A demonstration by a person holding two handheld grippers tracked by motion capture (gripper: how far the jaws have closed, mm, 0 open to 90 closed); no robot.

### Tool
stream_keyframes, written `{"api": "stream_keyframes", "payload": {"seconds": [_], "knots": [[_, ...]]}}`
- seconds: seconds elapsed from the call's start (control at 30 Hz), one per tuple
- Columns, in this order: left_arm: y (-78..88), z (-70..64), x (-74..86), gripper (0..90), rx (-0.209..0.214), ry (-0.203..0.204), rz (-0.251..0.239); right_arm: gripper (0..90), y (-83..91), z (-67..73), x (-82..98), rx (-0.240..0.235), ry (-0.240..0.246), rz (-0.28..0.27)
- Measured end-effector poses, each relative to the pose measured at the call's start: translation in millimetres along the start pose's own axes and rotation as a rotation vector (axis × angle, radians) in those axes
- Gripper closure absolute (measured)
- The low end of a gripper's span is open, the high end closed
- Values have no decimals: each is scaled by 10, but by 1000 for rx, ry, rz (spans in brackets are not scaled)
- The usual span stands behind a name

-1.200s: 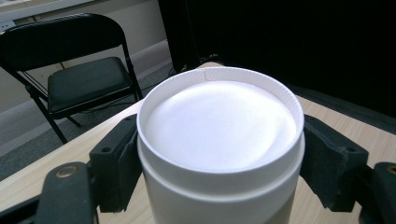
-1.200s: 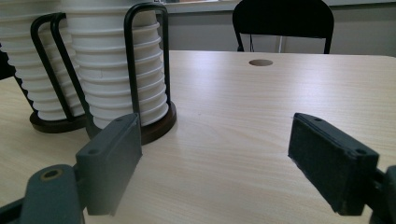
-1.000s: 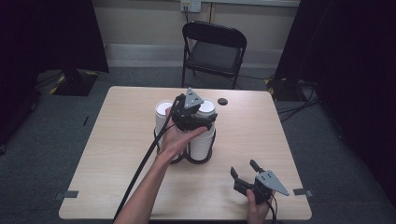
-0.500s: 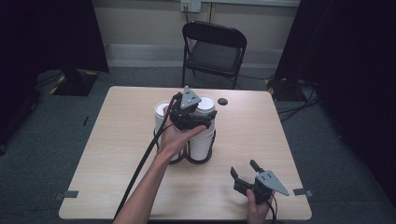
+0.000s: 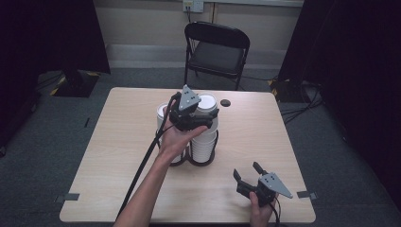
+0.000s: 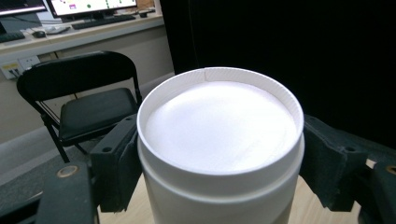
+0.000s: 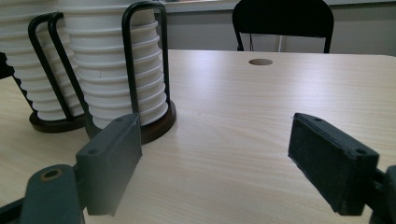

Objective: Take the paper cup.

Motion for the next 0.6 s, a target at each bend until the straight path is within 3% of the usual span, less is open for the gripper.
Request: {"api": "stream_keyframes", "payload": {"seconds": [0.6], "knots": [[153,3,-227,230,-13,-20,-94,168,-6,-4,2,0,-2,6]]}}
Point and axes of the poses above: each handheld gripper's, and its own axes: y roughly backward along the jaws, x roughly out of its underside, z roughly to its left, the point moved 5 cm from there along -y, roughly forward along the jaws, and after that the axes turned 13 degrees about -z, right-handed, at the moved point
